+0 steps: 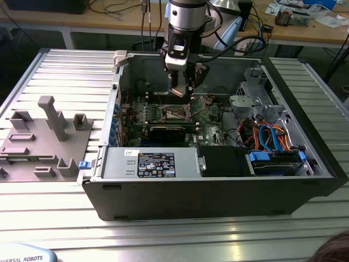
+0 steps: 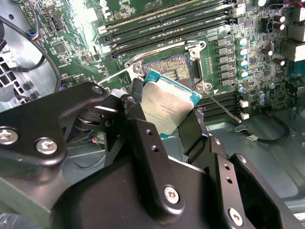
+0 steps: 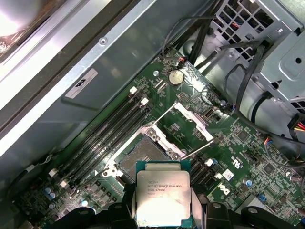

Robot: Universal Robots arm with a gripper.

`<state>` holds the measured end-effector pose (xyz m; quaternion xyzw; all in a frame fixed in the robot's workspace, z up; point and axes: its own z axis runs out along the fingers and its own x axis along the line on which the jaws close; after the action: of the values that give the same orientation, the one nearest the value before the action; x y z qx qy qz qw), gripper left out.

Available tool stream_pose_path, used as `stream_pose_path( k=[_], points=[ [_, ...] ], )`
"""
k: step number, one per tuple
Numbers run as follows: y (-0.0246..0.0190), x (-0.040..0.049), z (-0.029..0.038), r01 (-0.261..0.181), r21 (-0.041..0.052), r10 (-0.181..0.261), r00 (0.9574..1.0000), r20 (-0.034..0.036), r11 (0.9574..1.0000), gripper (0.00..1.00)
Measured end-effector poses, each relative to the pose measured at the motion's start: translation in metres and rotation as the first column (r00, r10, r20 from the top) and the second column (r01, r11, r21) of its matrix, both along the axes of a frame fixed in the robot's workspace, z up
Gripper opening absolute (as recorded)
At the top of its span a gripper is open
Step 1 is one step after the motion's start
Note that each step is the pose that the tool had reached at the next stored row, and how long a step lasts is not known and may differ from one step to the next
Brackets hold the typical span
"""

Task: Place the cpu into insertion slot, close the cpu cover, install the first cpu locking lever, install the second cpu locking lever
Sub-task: 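Place the cpu into insertion slot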

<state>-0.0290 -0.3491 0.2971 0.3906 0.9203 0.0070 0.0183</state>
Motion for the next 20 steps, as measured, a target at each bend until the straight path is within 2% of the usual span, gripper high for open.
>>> stream_pose_path(
  k=[20],
  points=[
    [0.0000,0.0000,0.0000,0.014,0.0000,-0.014,0.9999,0.0000,0.9999,0.54]
  ],
)
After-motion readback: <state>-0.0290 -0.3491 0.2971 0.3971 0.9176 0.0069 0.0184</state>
